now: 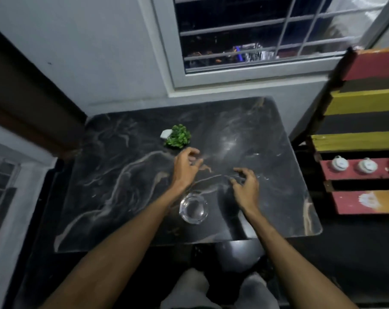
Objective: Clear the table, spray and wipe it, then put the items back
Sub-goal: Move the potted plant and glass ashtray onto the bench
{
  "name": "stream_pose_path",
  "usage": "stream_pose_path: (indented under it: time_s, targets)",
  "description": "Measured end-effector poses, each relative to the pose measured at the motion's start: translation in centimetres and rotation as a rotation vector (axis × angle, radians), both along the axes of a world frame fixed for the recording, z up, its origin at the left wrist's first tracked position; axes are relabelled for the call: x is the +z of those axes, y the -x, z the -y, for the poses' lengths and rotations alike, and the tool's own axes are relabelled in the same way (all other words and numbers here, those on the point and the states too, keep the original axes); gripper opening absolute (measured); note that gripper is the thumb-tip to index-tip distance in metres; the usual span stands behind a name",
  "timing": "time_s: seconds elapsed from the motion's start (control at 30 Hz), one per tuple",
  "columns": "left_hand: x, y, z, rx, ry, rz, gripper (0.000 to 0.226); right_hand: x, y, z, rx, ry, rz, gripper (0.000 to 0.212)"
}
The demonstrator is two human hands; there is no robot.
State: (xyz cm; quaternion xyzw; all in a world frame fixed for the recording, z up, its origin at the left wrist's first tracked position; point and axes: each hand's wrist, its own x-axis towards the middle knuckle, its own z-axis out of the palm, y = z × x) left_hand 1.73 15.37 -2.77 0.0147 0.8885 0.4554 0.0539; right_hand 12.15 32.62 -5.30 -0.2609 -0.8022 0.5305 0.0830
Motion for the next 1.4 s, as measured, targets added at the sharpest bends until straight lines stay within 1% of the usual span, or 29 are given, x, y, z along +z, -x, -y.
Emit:
stream_pose_path:
  time_s: [0.13,0.27,0.33,0.43,0.53,0.6,0.67,0.8,0.87,0.93,1.0,1.1,1.27,1.33,1.4]
  targets:
    - [-1.3,-0.1,7.7,0.048,0.09,0.04,0.024,-0.9,-1.2,6.0,0.088,0.038,0.052,0.028]
    - [-2.3,-0.4,10.7,0.024,0.147,0.085,0.03,-1.9,-2.5,8.8,0.121,0.04,0.115,0.033]
    - [-2.5,-0.1,11.5,-0.017,0.162,0.089,0.036,-2.5,-3.0,9.7,0.126,-0.005,0.138,0.036]
    - [-2.3,1.4,12.4,-0.138,0.226,0.092,0.045,-3.1,-3.8,11.2,0.149,-0.101,0.23,0.043]
    - [-2.3,4.6,13.6,-0.233,0.324,0.046,0.054,-3.6,-4.4,12.5,0.177,-0.218,0.349,0.053]
    - [-2.4,7.1,14.0,-0.291,0.359,0.005,0.062,-3.8,-4.5,13.4,0.153,-0.271,0.384,0.058]
    - [-2.5,9.9,14.2,-0.371,0.369,-0.028,0.07,-4.0,-4.4,14.4,0.097,-0.294,0.373,0.056]
    - [-2.6,14.6,14.2,-0.511,0.473,-0.075,0.094,-4.5,-3.8,15.6,-0.018,-0.317,0.374,0.047]
    - [-3.2,16.8,13.9,-0.586,0.513,-0.057,0.103,-4.6,-3.2,16.0,-0.078,-0.339,0.386,0.039]
    - [-3.8,18.5,13.4,-0.656,0.536,-0.015,0.108,-4.8,-2.6,16.1,-0.116,-0.351,0.378,0.034]
    - [-4.7,19.6,12.9,-0.716,0.548,0.004,0.107,-5.0,-2.0,16.3,-0.144,-0.361,0.356,0.032]
    - [-5.8,20.2,12.3,-0.758,0.513,-0.018,0.095,-5.3,-0.8,16.7,-0.215,-0.335,0.325,0.027]
    - [-6.0,19.9,11.9,-0.617,0.422,-0.132,0.053,-5.0,1.7,16.7,-0.272,-0.279,0.287,0.026]
    - [-6.1,19.2,12.0,-0.576,0.38,-0.136,0.046,-5.0,2.0,16.5,-0.289,-0.247,0.293,0.026]
    - [-5.8,17.7,11.8,-0.516,0.32,-0.113,0.044,-4.5,2.0,15.9,-0.312,-0.23,0.288,0.027]
